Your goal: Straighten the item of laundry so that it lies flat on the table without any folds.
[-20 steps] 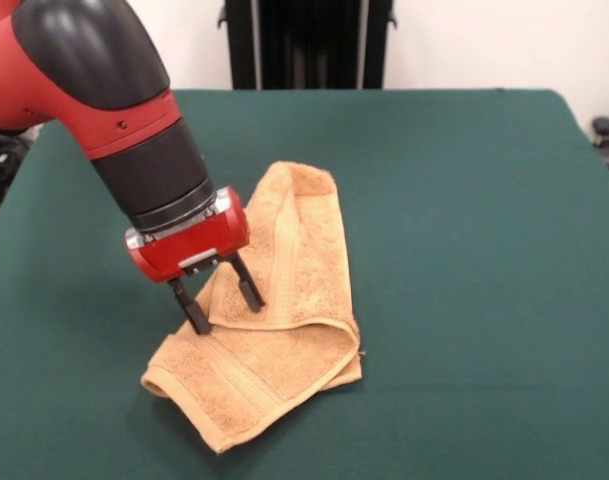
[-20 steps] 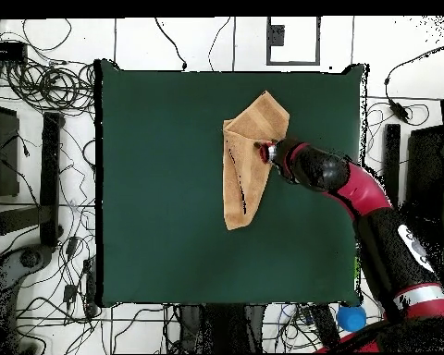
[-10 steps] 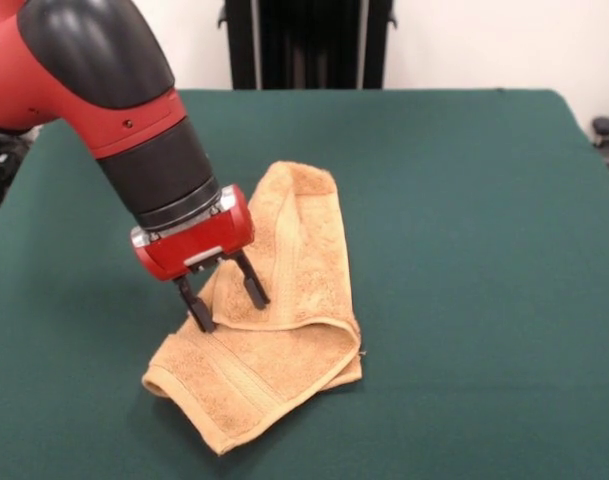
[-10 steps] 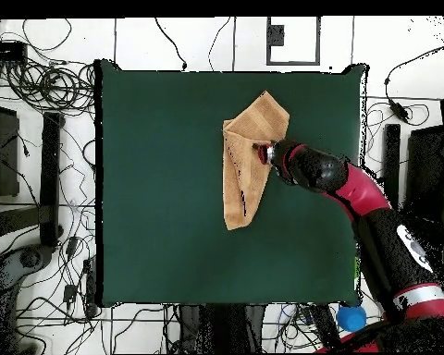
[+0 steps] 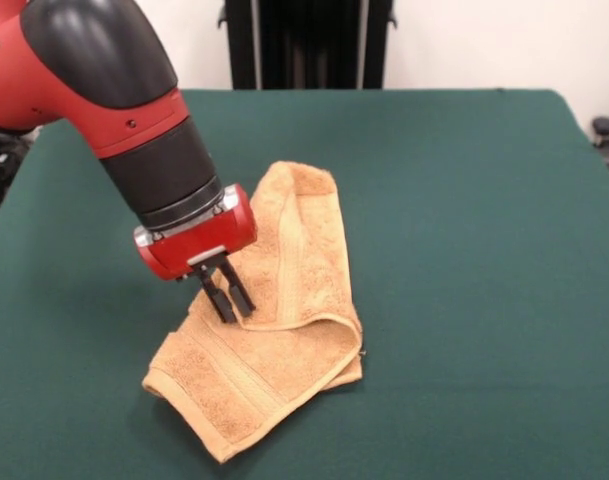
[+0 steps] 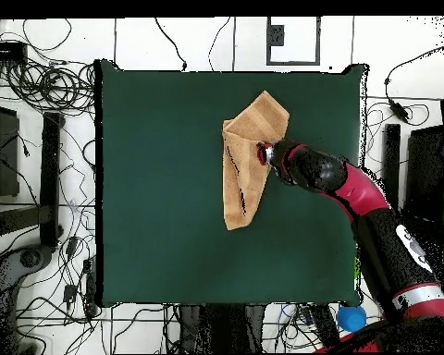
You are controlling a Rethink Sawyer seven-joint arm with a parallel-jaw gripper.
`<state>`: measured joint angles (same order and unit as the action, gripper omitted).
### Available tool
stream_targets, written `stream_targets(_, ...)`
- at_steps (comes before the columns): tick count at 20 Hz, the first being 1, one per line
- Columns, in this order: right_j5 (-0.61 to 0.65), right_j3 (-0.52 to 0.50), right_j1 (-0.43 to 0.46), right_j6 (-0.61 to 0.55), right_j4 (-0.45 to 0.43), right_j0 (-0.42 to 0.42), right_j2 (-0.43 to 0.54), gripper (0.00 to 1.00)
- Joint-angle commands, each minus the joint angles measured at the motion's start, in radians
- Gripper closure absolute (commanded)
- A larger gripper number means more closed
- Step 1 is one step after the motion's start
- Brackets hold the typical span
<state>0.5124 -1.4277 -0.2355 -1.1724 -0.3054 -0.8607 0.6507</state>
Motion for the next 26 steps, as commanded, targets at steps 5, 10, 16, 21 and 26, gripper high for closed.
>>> stream_targets(5,0.067,-0.120,0.048,-0.084,0.017,0.047,-0.005,1.00)
stream_targets(10,0.018,-0.162,0.024,-0.125,0.016,0.034,-0.010,1.00)
stream_targets(16,-0.035,-0.205,-0.111,-0.139,-0.074,0.030,-0.133,1.00)
stream_targets(21,-0.051,-0.236,-0.188,-0.093,-0.115,-0.019,-0.173,1.00)
stream_targets(26,-0.064,-0.260,-0.276,-0.156,-0.156,0.020,-0.260,1.00)
